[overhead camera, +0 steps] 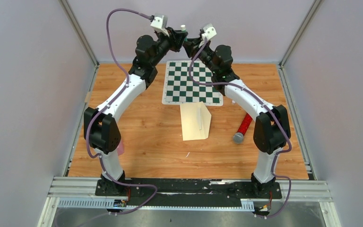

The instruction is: Place the letter into the envelope and seal it

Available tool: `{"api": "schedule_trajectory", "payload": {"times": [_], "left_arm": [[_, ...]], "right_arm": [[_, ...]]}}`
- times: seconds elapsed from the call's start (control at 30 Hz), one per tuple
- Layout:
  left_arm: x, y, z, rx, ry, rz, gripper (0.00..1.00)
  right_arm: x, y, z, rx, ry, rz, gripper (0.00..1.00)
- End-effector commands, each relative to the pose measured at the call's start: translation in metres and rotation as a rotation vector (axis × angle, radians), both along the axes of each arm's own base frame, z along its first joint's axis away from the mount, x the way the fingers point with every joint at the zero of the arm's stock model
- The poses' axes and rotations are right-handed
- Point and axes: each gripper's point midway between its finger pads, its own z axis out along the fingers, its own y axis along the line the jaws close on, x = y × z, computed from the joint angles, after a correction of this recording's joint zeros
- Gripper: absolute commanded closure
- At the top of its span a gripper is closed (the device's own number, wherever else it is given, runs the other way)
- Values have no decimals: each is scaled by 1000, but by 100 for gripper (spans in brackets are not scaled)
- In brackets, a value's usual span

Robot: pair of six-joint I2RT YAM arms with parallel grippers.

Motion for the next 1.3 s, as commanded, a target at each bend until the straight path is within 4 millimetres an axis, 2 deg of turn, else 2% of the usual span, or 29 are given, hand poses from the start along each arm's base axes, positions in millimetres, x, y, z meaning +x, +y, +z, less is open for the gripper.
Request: {"api": "schedule_trajectory", "payload": {"times": [0.0,0.07,0.1,0.17,0.2,0.23,0.27,0.3,0.33,0.4,0.53,0.63,0.97,1.27], "left_arm": [[20,32,-14,49,46,161,100],[15,28,-7,25,26,94,100],[16,33,-4,12,20,75,100],[9,30,3,-6,0,-37,100],[-3,20,11,-9,-22,-149,100],[-3,23,9,-3,-22,-194,100],[-19,15,16,-4,-38,-318,100],[-20,17,12,-3,-32,-362,100],[-34,12,17,6,-47,-457,100],[-46,9,15,30,-58,-543,100],[-59,5,16,52,-77,-628,100],[-60,4,18,54,-84,-649,100],[-60,1,15,56,-69,-668,100],[-59,-1,14,55,-67,-670,100]], "right_arm": [[-26,-11,74,86,-180,1,90],[-32,-2,67,51,-151,88,65],[-34,0,60,35,-107,136,56],[-36,-5,49,15,-10,248,45],[-40,-10,43,-4,28,327,43],[-48,-14,37,-10,78,420,41],[-56,-17,32,-26,107,502,40],[-60,-22,26,-41,131,556,40],[-63,-26,21,-51,154,599,40],[-67,-31,10,-61,179,656,39],[-73,-28,0,-80,188,754,40],[-72,-20,-3,-66,194,797,42],[-66,5,3,-52,155,840,50],[-64,11,11,-26,150,828,55]]}}
